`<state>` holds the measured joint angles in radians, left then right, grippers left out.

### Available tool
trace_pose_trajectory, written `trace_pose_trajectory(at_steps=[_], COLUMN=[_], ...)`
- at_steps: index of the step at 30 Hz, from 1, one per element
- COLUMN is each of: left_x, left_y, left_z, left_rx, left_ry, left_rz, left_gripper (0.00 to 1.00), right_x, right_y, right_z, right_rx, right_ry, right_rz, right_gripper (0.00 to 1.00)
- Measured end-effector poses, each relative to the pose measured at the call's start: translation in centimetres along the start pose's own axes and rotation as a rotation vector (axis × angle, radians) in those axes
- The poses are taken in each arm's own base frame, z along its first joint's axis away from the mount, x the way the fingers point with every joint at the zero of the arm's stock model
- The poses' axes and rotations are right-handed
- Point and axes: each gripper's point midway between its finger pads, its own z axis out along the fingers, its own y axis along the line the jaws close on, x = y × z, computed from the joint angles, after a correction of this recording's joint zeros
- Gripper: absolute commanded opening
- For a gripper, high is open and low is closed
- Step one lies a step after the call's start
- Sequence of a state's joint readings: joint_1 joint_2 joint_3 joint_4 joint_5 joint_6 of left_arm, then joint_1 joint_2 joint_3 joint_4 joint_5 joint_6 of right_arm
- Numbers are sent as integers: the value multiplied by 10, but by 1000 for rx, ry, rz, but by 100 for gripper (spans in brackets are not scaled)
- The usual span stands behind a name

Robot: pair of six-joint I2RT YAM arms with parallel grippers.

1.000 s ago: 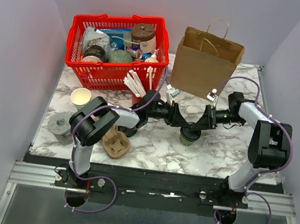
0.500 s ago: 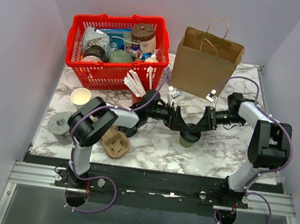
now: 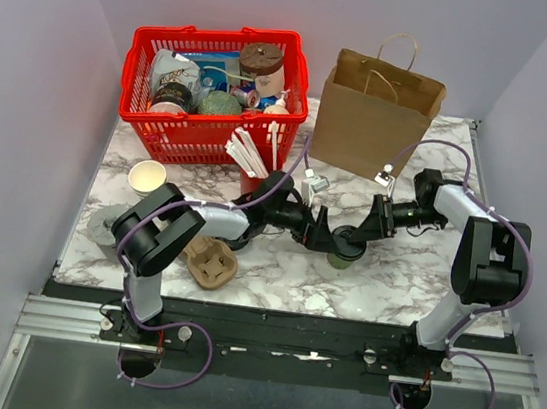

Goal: Pack the takeout coffee

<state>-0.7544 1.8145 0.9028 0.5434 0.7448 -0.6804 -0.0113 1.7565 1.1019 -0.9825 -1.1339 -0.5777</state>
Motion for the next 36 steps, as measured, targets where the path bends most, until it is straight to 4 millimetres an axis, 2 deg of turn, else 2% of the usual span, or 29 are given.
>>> trace_pose_trajectory(at_steps=[7, 19, 36], left_x=[12, 1, 1], left_y=[6, -2, 7], left_z=[9, 14, 22], left_rx=[-14, 83, 63], left_ry=[31, 0, 52], left_rz=[-21, -60, -87], left_gripper=[99, 99, 98], right_x=[0, 1, 0], right_y=[-2, -5, -10], right_z=[0, 2, 3], right_rx=[3, -1, -3], right_ry=[4, 11, 13], right_rz=[3, 21, 31], right_gripper=[86, 84, 80])
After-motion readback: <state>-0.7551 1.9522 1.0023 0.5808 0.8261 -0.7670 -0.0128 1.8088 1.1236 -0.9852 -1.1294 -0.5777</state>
